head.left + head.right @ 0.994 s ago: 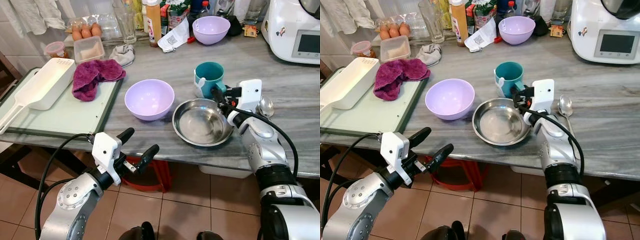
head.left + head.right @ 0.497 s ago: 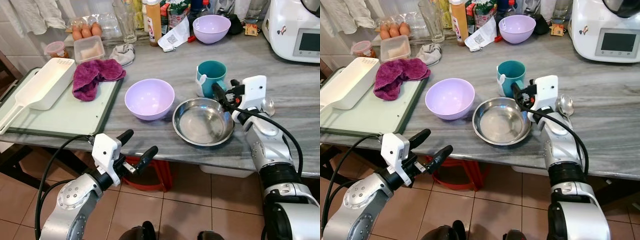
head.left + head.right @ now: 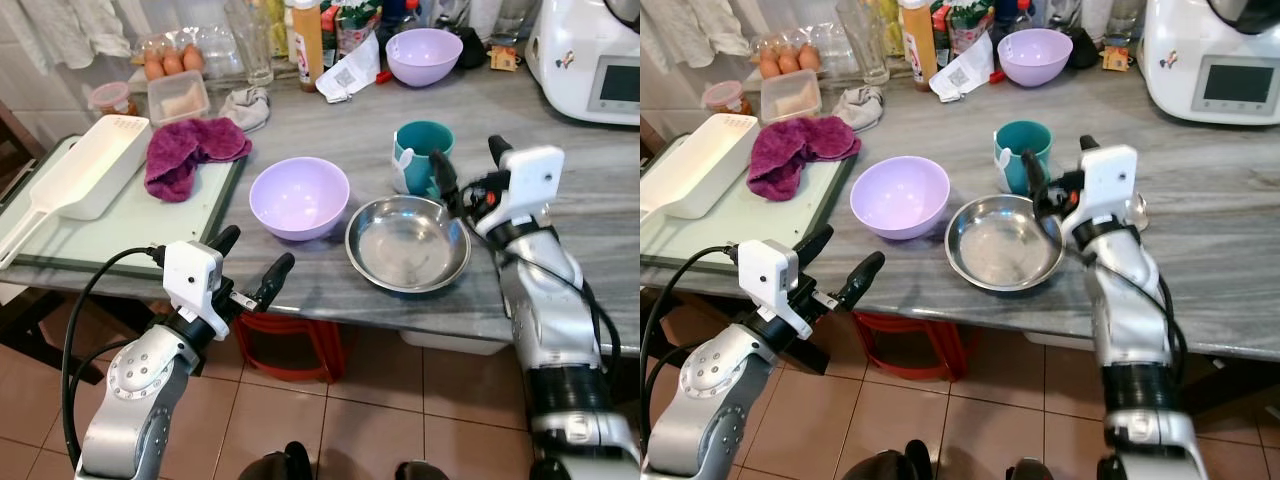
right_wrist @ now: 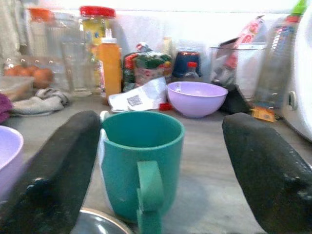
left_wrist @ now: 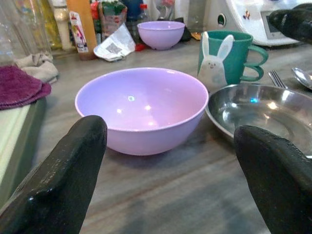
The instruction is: Setting the table
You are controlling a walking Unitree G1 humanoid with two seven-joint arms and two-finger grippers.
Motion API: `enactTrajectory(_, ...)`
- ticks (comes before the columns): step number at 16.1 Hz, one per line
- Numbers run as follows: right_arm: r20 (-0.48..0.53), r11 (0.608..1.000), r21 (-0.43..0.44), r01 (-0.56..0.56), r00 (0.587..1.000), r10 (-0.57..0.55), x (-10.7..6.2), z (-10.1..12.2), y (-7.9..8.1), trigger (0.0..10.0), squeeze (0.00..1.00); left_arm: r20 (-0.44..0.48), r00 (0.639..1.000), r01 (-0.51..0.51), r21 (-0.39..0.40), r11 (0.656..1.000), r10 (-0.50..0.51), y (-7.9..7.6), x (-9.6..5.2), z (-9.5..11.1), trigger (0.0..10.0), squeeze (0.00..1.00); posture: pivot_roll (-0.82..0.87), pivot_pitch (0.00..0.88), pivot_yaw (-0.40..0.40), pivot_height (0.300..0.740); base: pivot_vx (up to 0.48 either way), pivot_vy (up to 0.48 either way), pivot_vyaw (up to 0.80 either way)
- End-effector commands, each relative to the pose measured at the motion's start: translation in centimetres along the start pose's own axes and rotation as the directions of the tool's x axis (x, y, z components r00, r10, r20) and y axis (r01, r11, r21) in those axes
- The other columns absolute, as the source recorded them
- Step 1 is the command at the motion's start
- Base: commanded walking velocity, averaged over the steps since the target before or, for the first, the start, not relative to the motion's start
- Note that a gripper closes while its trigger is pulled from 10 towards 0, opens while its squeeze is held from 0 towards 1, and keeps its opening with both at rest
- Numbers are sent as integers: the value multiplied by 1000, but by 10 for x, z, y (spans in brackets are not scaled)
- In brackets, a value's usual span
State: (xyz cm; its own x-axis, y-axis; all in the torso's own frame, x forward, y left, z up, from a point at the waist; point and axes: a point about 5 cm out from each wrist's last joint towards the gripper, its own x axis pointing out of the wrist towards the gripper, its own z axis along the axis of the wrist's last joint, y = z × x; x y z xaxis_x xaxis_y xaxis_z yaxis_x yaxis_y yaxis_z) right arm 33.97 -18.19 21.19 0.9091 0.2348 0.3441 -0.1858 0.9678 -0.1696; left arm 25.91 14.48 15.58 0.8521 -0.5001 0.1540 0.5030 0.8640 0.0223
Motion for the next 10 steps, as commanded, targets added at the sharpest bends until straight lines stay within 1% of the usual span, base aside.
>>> enactTrajectory(1,28,1000,-16,-17,999,17,-2,9,11,10000,1000,2,999,-35,11,999,35,6,0,0,10000,0,-152,151,128,740,0,0,0)
enactTrajectory(3,44,1000,-25,-4,999,6,-13,14,23,10000,1000,24,986,-167,63,984,165,18,4,1,10000,0,-163,145,131,740,0,0,0)
enactTrajectory(4,46,1000,-26,11,999,-10,-17,16,29,10000,1000,28,975,-221,74,972,220,22,5,1,10000,0,-168,139,131,740,0,0,0)
enactTrajectory(6,43,998,-64,20,999,-17,-23,19,35,10000,1000,44,963,-268,86,960,265,28,7,2,10000,0,-171,135,130,740,0,0,0)
enactTrajectory(9,36,997,-79,19,999,-16,-26,20,39,10000,1000,44,944,-330,105,938,328,35,7,0,10000,0,-170,113,122,740,0,0,800)
enactTrajectory(10,31,997,-78,15,999,-13,-27,20,42,10000,1000,34,926,-378,118,918,377,40,4,-3,10000,0,-168,105,121,740,0,0,800)
